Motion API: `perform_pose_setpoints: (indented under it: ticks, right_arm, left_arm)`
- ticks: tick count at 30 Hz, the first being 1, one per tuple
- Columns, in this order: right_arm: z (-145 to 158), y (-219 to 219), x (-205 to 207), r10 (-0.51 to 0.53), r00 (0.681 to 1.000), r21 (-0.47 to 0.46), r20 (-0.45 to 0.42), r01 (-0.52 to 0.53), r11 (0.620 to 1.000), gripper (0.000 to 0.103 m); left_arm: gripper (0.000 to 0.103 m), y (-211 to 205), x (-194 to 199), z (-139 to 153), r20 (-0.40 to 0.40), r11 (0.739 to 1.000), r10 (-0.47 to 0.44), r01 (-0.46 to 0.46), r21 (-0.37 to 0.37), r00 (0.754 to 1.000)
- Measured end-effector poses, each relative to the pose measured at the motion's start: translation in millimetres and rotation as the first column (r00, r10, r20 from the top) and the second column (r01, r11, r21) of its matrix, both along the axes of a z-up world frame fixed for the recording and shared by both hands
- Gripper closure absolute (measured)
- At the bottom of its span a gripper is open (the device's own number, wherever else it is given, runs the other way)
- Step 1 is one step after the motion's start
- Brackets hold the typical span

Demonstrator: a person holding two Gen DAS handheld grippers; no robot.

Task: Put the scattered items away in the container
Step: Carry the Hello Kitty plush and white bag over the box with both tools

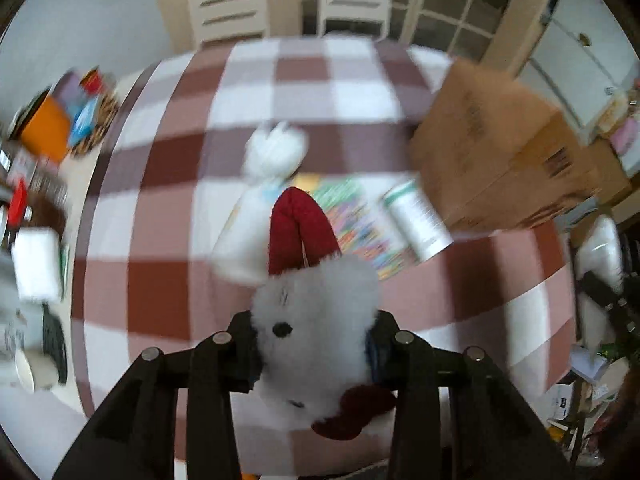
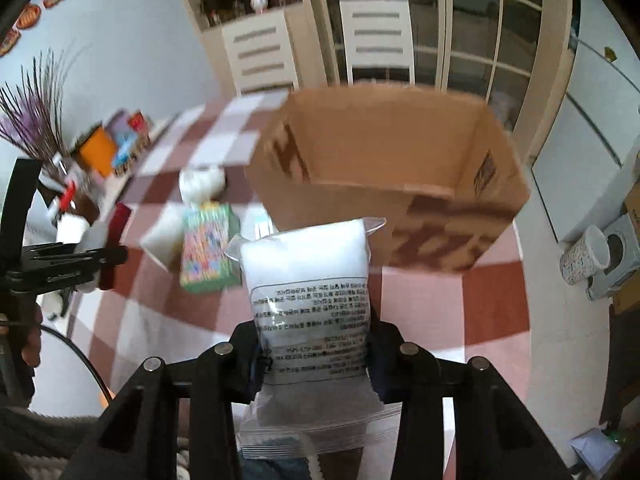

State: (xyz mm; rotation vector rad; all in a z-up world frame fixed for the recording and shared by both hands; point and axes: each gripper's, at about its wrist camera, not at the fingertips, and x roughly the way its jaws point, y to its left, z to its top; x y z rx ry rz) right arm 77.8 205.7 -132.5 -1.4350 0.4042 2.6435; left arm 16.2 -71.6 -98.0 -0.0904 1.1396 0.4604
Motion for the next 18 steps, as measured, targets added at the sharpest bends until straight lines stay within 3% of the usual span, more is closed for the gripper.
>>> perform_pose_setpoints:
  ticks: [5, 9, 18]
  right_arm:
    - [28.0, 11.6, -5.5, -0.020, 0.997, 0.007, -0.071, 0.021, 1.000, 0.063]
    - [48.8, 22.6, -10.8, -0.043, 0.991, 0.012, -0.124, 0.045, 0.999, 0.063]
    - [79.9, 44.3, -22.8, -0.069, 0.979, 0.044, -0.190, 0.079, 0.996, 0.063]
  left_arm:
    - [0.063, -48.4, 39.1, 32.0, 0.067, 0.993, -0.118, 0.118, 0.010, 0.991]
    - [0.063, -83.3, 66.0, 53.2, 0.098, 0.978, -0.205, 0.199, 0.067, 0.974]
    - [0.063, -115.7, 104.6, 63.1, 0.076, 0.965, -0.254, 0.247, 0.092, 0.964]
